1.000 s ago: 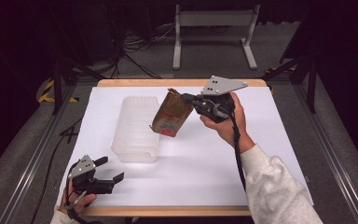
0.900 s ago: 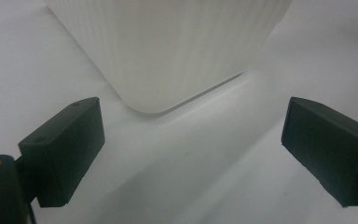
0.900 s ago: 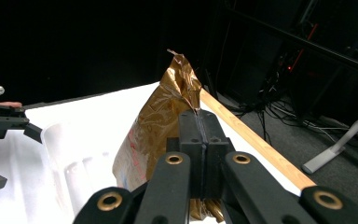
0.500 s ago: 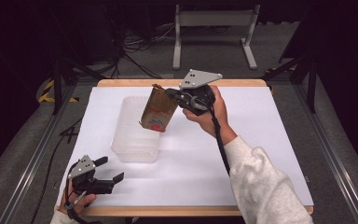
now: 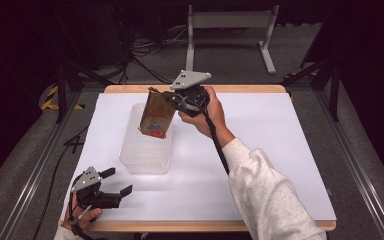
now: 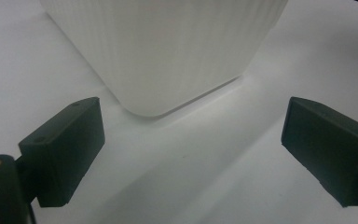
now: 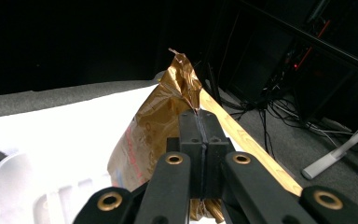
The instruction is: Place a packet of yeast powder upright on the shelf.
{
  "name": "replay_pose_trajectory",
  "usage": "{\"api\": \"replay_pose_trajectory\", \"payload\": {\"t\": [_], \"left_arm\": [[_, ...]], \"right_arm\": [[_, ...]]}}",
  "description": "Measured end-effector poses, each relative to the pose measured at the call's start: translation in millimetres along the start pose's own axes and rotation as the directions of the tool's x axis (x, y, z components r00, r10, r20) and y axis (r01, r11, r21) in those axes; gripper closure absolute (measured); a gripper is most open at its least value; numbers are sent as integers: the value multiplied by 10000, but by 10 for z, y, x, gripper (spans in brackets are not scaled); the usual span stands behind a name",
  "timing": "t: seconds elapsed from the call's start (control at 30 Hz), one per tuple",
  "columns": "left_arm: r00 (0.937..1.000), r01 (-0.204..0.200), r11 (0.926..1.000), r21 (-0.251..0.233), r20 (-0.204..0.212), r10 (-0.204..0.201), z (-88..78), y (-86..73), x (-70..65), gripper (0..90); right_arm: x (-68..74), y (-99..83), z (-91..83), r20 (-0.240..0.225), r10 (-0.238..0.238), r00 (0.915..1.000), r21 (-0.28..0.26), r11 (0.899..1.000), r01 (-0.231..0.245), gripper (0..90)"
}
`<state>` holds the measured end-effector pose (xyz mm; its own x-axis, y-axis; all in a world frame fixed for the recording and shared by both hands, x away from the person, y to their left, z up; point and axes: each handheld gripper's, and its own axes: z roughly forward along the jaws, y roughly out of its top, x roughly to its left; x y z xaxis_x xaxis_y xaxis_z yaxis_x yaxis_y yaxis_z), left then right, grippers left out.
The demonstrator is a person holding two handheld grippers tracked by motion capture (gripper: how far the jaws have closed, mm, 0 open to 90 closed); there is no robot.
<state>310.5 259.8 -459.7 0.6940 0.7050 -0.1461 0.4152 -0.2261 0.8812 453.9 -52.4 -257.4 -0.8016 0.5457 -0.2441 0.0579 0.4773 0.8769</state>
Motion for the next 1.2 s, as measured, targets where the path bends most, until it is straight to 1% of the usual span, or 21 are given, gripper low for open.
{"api": "replay_pose_trajectory", "payload": {"t": [0.1, 0.13, 0.17, 0.27, 0.3, 0.37, 0.4, 0.43, 0.5, 0.6, 0.67, 0.73, 0.8, 0.83, 0.9, 0.97, 1.03, 1.1, 1.13, 1.17, 1.2], "left_arm": [[10000, 2, 10000, -6, 4, -2, 2, 0, 1, 69], [10000, -9, 10000, 4, -2, 9, 2, 0, 1, 69], [10000, 32, 10000, 0, 20, -32, 1, -2, -6, 69], [10000, 42, 10000, -21, 31, -42, -1, -2, -1, 69], [10000, 24, 10000, 30, 23, -24, -3, 0, 0, 69], [10000, 42, 10000, 13, 49, -42, -1, -2, -6, 69], [10000, 42, 10000, 13, 49, -42, -1, -2, -6, 69], [10000, 20, 10000, -12, 57, -20, -5, -3, -4, 69], [10000, 9, 10000, -41, 46, -9, -6, -4, -2, 69], [10000, 3, 10000, -16, 52, -3, -7, -4, -4, 69], [10000, 3, 10000, -8, 51, -3, -6, -3, -4, 70], [10000, 4, 10000, -5, 53, -4, -5, -3, -6, 69], [10000, -5, 10000, -16, 47, 5, -4, -4, -6, 70], [10000, 7, 10000, -16, 52, -7, -3, -4, -7, 70], [10000, -20, 10000, -10, 29, 20, -7, -3, -6, 70], [10000, -6, 10000, -7, 46, 6, -6, -3, -5, 70], [10000, 1, 10000, -9, 59, -1, -6, -3, -4, 70], [10000, 5, 10000, -4, 58, -5, -5, -3, -5, 70], [10000, -8, 10000, -22, 56, 8, -4, -4, -6, 70], [10000, -22, 10000, -28, 41, 22, -5, -4, -7, 70], [10000, -20, 10000, -14, 25, 20, -6, -3, -7, 70]], "right_arm": [[-35, 13, 16, 82, 3, 10000, -17, 10000, -3, 900], [-61, 27, 33, 140, 3, 9999, -39, 10000, -2, 900], [-103, 57, 48, 305, -54, 9995, -76, 10000, 57, 900], [-152, 76, 72, 396, -71, 9992, -104, 9999, 75, 900], [-158, 79, 88, 335, -113, 9994, -86, 9999, 116, 900], [-152, 78, 136, 264, -402, 9988, 37, 9992, 401, 899], [-152, 78, 136, 264, -402, 9988, 37, 9992, 401, 899], [-148, 65, 194, 208, -681, 9975, 171, 9976, 677, 899], [-150, 46, 235, -14, -762, 9971, 193, 9969, 762, 899], [-146, 32, 268, -16, -850, 9964, 183, 9962, 850, 898], [-140, 30, 277, -281, -946, 9951, 56, 9955, 948, 897], [-126, 45, 290, -310, -1251, 9917, 67, 9921, 1254, 895], [-124, 46, 295, -356, -1295, 9909, 61, 9915, 1298, 895], [-125, 48, 301, -295, -1326, 9907, 78, 9911, 1328, 895], [-135, 60, 305, -144, -1639, 9864, 158, 9863, 1642, 897], [-182, 67, 313, -36, -1669, 9860, 369, 9853, 1669, 897], [-227, 64, 316, -83, -1599, 9871, 342, 9865, 1601, 896], [-231, 68, 332, -53, -1772, 9842, 372, 9834, 1773, 896], [-231, 75, 345, -106, -1817, 9833, 315, 9828, 1819, 896], [-214, 71, 380, -388, -1818, 9826, 276, 9827, 1829, 895], [-214, 71, 380, -388, -1818, 9826, 276, 9827, 1829, 895]]}}
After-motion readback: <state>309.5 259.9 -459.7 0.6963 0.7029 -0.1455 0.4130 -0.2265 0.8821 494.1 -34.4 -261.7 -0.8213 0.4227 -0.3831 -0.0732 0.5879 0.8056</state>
